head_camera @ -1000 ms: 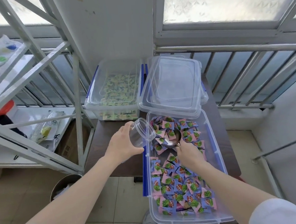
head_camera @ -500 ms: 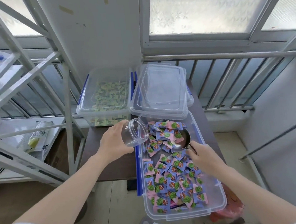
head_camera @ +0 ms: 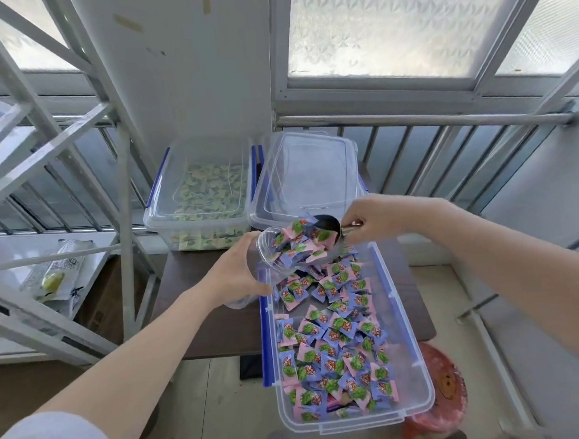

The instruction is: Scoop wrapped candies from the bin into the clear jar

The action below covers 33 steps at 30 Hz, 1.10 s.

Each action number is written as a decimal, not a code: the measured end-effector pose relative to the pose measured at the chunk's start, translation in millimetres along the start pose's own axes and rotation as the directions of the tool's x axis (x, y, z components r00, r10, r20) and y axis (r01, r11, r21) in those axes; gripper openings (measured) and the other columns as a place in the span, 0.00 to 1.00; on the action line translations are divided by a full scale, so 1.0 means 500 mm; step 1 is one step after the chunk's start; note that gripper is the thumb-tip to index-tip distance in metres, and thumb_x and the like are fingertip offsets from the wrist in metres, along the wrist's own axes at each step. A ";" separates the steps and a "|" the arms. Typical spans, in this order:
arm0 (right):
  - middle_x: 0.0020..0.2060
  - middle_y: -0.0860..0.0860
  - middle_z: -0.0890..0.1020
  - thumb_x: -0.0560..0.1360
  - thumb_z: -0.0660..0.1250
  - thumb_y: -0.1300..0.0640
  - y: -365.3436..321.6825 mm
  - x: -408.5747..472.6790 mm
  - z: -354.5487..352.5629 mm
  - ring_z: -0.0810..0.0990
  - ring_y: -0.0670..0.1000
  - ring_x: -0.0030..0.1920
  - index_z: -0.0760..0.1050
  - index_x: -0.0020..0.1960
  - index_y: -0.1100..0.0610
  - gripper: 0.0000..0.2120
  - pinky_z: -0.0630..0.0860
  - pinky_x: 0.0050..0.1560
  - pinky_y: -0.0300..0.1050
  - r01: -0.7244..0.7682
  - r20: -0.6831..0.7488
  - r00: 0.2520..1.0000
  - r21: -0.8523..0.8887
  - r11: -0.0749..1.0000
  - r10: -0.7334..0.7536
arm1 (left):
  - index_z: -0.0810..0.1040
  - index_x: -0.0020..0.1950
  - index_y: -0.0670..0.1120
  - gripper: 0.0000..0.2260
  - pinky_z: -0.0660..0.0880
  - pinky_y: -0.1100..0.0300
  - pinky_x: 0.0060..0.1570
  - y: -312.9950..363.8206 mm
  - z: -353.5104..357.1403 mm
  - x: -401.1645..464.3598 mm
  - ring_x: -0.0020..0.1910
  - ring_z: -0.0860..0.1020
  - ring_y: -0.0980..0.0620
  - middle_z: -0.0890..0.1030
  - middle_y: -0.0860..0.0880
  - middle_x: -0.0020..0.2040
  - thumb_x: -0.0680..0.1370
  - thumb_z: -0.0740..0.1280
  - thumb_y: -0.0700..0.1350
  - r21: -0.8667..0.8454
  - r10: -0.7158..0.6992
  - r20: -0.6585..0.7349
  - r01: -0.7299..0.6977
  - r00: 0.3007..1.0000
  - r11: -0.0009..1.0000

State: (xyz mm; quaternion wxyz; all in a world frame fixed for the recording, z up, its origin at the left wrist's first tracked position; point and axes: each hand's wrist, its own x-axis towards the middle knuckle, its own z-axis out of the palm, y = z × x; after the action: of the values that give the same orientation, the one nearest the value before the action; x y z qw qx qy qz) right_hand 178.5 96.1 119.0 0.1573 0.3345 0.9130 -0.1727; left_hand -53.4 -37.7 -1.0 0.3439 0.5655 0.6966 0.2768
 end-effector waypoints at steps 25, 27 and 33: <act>0.27 0.52 0.67 0.71 0.64 0.57 -0.061 0.037 -0.078 0.61 0.52 0.28 0.68 0.31 0.59 0.12 0.58 0.29 0.43 -0.003 0.017 1.000 -0.239 0.971 0.007 | 0.65 0.66 0.56 0.39 0.71 0.64 0.50 -0.002 -0.003 -0.006 0.57 0.76 0.55 0.76 0.60 0.55 0.62 0.79 0.39 -0.077 -0.031 -0.027 0.029 0.999 0.997; 0.27 0.52 0.68 0.71 0.64 0.57 -0.060 0.031 -0.088 0.61 0.52 0.28 0.68 0.30 0.59 0.12 0.57 0.28 0.42 -0.017 0.001 1.000 -0.268 0.963 0.018 | 0.64 0.65 0.58 0.38 0.70 0.64 0.50 -0.004 -0.004 -0.008 0.58 0.76 0.55 0.76 0.61 0.55 0.62 0.79 0.38 -0.102 -0.048 -0.027 0.045 0.998 0.994; 0.27 0.53 0.69 0.68 0.65 0.56 -0.041 0.021 -0.099 0.63 0.53 0.30 0.68 0.29 0.58 0.12 0.59 0.29 0.43 -0.065 0.027 0.997 -0.216 0.974 0.073 | 0.63 0.64 0.59 0.39 0.69 0.63 0.52 -0.004 0.000 -0.015 0.59 0.75 0.54 0.76 0.58 0.57 0.62 0.78 0.38 -0.128 -0.070 -0.044 0.064 0.997 0.990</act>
State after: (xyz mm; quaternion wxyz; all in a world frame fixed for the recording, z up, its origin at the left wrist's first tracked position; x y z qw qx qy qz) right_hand 148.6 108.3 163.0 0.2144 0.3438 0.9113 -0.0732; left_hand -53.6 -45.6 -1.1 0.3715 0.5119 0.7044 0.3222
